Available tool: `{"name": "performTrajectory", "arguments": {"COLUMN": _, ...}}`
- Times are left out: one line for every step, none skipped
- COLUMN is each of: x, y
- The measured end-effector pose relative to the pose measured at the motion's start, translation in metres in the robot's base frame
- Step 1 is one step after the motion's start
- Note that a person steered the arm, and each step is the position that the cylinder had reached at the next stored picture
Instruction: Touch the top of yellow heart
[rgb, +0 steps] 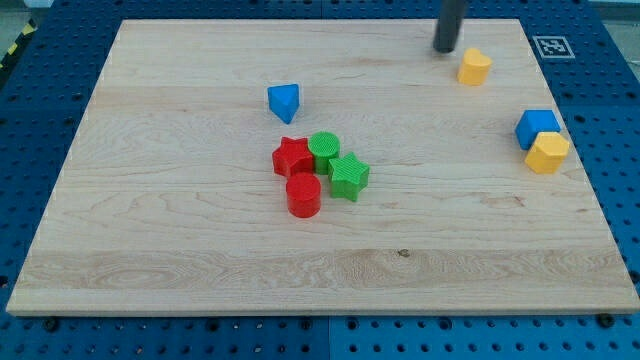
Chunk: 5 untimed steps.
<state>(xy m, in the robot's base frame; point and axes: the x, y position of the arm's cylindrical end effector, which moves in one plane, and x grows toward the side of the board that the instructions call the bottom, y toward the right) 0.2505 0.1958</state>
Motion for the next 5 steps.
{"name": "performTrajectory", "arguments": {"x": 0.001, "y": 0.003}}
{"name": "performTrajectory", "arguments": {"x": 0.022, "y": -0.010}}
{"name": "performTrajectory", "arguments": {"x": 0.042, "y": -0.010}}
{"name": "performTrajectory", "arguments": {"x": 0.033, "y": -0.014}}
{"name": "performTrajectory", "arguments": {"x": 0.020, "y": 0.000}}
